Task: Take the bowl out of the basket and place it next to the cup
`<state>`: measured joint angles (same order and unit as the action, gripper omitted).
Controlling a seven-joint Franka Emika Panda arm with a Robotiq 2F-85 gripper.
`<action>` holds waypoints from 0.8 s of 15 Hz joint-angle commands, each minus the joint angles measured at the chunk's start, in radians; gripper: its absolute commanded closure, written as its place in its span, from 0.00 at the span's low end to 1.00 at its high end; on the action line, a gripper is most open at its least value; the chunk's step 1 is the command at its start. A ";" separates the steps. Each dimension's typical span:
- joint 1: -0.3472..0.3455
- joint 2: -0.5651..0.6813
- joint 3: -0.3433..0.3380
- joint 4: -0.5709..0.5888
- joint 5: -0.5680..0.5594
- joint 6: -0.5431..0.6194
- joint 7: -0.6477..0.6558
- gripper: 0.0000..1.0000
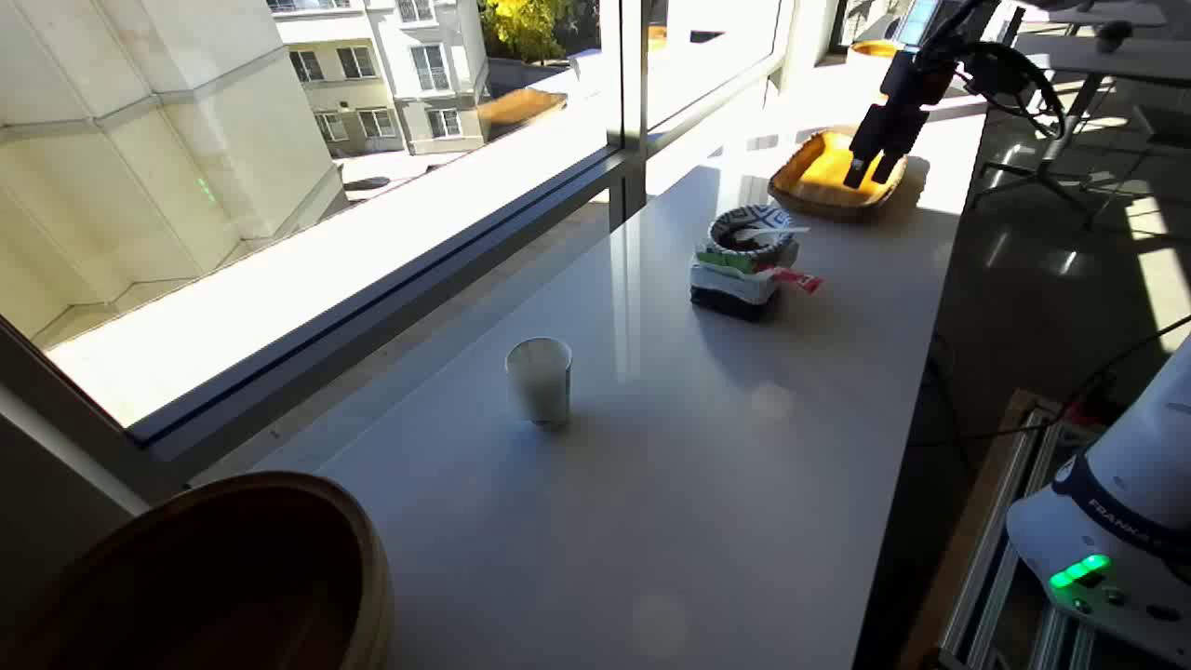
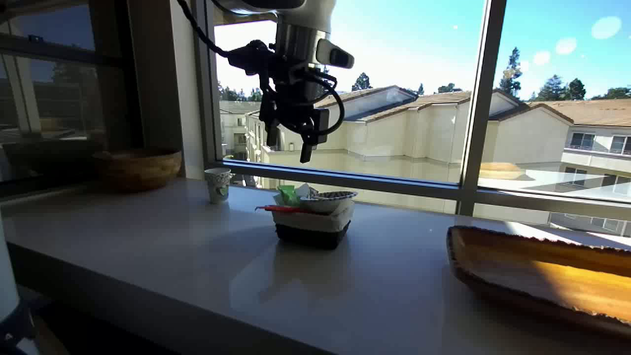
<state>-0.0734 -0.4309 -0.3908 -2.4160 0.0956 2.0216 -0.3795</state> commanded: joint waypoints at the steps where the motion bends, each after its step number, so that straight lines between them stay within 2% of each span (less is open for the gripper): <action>1: -0.033 0.006 0.029 0.002 0.015 -0.003 -0.012 0.00; 8: -0.033 0.006 0.029 0.002 0.015 -0.003 -0.012 0.00; 12: -0.031 0.087 -0.001 0.046 0.049 0.054 -0.048 0.00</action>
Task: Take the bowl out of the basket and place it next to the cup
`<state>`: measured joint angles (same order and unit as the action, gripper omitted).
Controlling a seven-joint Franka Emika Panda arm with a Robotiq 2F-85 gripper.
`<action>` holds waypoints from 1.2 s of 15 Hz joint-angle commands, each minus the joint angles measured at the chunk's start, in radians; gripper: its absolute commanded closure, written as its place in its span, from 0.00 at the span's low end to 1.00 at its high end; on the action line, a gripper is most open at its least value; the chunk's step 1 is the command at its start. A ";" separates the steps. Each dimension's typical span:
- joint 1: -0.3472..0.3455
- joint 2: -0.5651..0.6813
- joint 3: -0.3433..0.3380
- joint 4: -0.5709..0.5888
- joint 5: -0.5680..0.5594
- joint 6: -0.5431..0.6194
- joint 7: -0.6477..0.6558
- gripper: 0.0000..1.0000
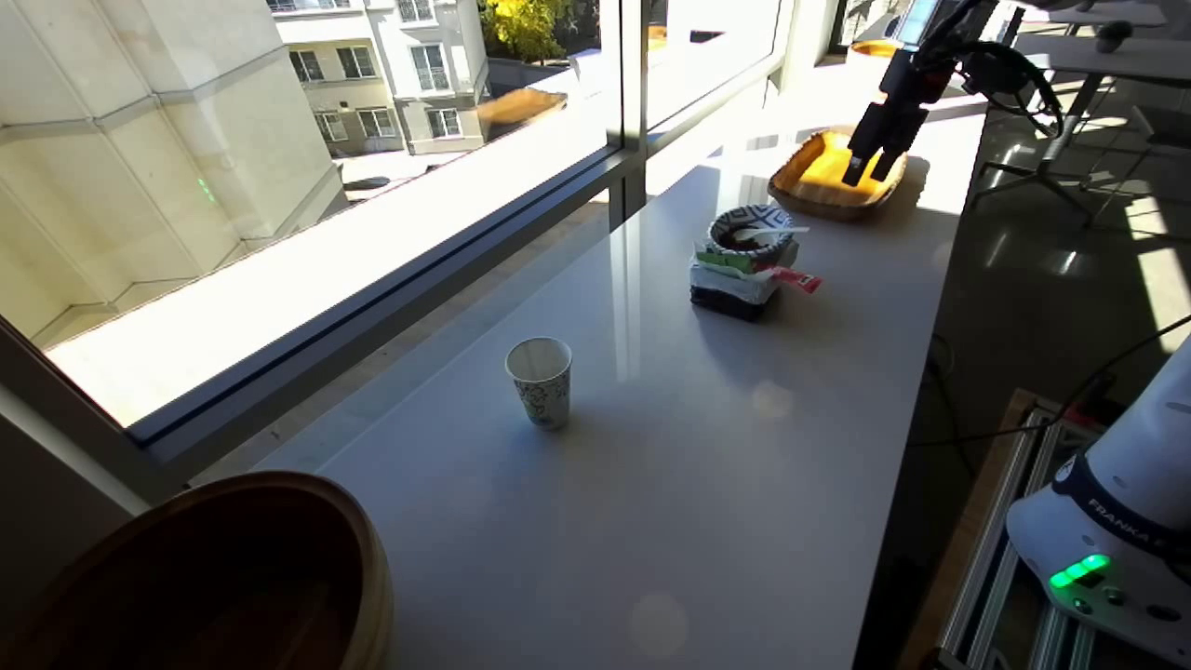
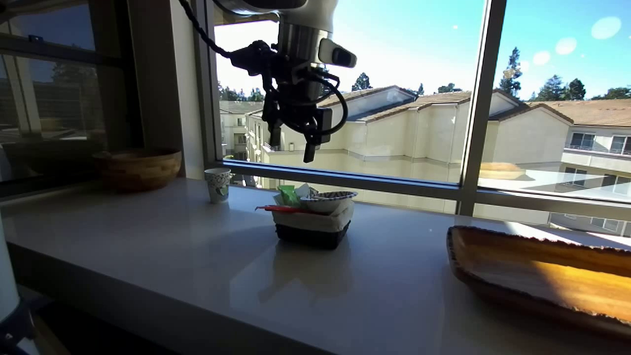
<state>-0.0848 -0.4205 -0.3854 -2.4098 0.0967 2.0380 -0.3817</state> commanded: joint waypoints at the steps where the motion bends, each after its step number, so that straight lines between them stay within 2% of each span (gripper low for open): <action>1: -0.022 0.095 -0.011 0.050 0.055 0.059 -0.054 0.00; 5: -0.012 0.190 -0.037 0.118 0.166 0.086 -0.165 0.00; 9: -0.031 0.307 -0.040 0.210 0.282 0.047 -0.284 0.00; 13: -0.078 0.425 -0.017 0.288 0.388 0.030 -0.379 0.00; 18: -0.158 0.556 0.035 0.368 0.474 0.031 -0.437 0.00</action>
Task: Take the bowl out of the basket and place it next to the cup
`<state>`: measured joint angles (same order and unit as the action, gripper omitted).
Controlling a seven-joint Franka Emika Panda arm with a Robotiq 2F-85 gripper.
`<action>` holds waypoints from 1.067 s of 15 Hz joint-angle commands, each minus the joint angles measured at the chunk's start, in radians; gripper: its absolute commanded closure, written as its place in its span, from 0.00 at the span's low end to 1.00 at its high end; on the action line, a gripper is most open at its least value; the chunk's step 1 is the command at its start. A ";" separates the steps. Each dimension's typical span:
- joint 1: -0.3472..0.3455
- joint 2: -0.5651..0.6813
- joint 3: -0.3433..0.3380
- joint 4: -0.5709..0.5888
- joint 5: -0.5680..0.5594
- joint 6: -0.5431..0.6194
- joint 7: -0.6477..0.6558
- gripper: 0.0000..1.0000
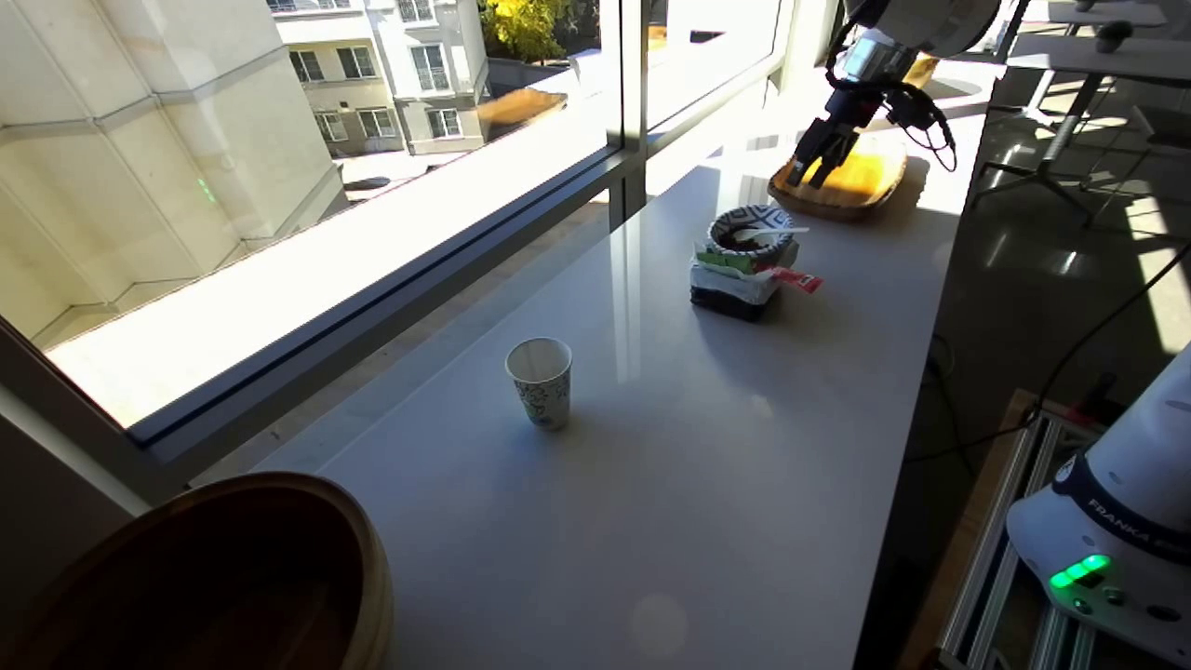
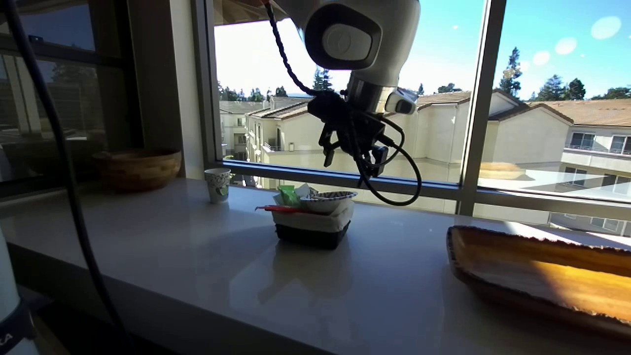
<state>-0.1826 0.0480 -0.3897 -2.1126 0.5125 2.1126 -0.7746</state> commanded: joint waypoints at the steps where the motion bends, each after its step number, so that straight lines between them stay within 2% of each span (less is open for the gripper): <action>1: -0.075 0.108 0.053 0.083 0.072 -0.033 -0.050 0.00; 11: -0.146 0.258 0.181 0.166 0.137 -0.013 -0.013 0.01; 12: -0.151 0.265 0.188 0.171 0.139 -0.015 -0.011 0.09; 15: -0.164 0.273 0.200 0.178 0.141 -0.018 -0.006 0.41; 16: -0.167 0.270 0.202 0.177 0.140 -0.021 -0.004 0.48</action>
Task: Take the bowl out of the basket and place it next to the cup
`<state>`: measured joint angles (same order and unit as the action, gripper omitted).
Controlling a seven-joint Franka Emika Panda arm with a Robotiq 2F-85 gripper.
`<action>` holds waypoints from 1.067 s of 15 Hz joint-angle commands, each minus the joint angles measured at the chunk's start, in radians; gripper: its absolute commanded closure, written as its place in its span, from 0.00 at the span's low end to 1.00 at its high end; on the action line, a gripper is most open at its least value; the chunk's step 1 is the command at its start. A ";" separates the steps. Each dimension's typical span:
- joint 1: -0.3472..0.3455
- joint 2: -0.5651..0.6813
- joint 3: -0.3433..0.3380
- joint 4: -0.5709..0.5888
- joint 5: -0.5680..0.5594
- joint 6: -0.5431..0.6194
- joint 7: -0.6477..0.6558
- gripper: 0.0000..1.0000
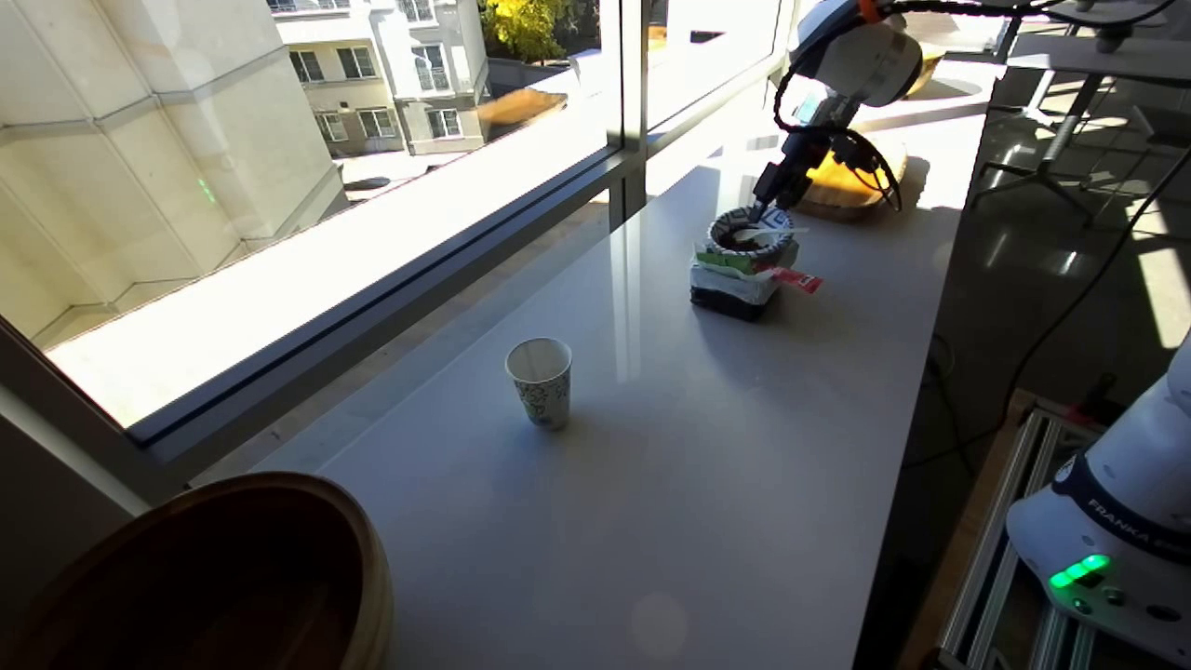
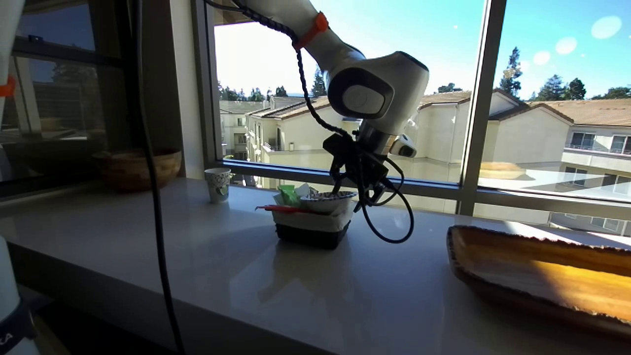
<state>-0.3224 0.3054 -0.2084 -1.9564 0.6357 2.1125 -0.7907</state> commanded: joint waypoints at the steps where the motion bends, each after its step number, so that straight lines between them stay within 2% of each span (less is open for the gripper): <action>1: -0.031 0.011 0.023 0.022 0.017 -0.022 0.012 0.51; 4: -0.033 -0.008 0.024 0.011 0.007 -0.023 0.020 0.64; 6: -0.034 -0.016 0.023 0.006 0.005 -0.028 0.023 0.61; 9: -0.035 -0.016 0.024 0.001 0.004 -0.031 0.026 0.63; 13: -0.035 -0.017 0.025 -0.004 0.003 -0.037 0.027 0.83; 14: -0.036 -0.017 0.025 -0.006 0.004 -0.040 0.028 0.85; 15: -0.037 -0.017 0.024 -0.007 0.005 -0.044 0.028 0.83; 16: -0.037 -0.019 0.024 -0.008 0.005 -0.051 0.028 0.89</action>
<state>-0.3408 0.3020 -0.1968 -1.9486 0.6363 2.0960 -0.7717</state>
